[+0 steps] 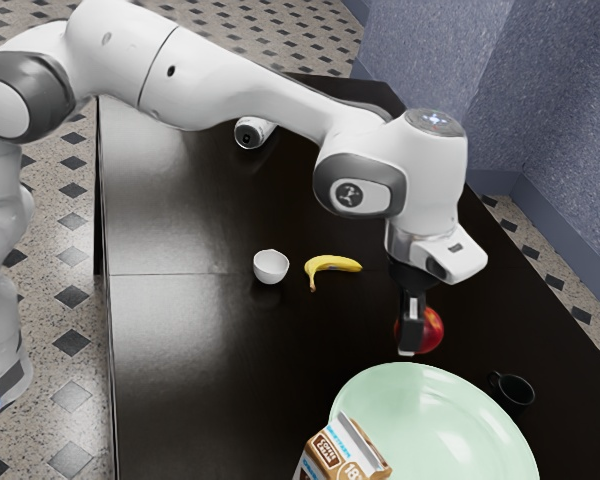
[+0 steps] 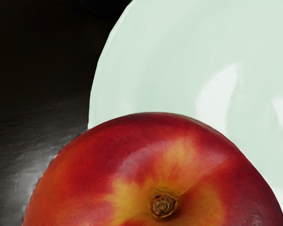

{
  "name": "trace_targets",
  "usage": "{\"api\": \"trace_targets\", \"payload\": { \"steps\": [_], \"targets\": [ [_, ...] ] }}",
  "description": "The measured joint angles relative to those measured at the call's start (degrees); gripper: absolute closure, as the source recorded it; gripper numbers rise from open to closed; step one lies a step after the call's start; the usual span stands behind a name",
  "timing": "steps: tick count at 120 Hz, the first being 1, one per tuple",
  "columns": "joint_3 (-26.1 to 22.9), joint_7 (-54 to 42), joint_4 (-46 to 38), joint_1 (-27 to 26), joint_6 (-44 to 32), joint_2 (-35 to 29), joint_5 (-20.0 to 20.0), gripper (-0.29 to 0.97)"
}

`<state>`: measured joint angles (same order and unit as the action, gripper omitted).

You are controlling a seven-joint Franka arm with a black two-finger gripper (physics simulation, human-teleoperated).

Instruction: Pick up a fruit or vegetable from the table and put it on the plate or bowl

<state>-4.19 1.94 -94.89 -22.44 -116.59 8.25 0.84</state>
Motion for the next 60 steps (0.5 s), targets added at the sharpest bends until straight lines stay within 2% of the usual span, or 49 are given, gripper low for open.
{"api": "trace_targets", "payload": {
  "steps": [40, 60],
  "targets": [
    [-5.1, 3.3, 1.0, -0.7, 0.2, 0.4, -0.4, 0.33],
    [-5.5, 4.8, 0.9, -0.7, 0.2, 4.1, -0.3, 0.33]
  ]
}}
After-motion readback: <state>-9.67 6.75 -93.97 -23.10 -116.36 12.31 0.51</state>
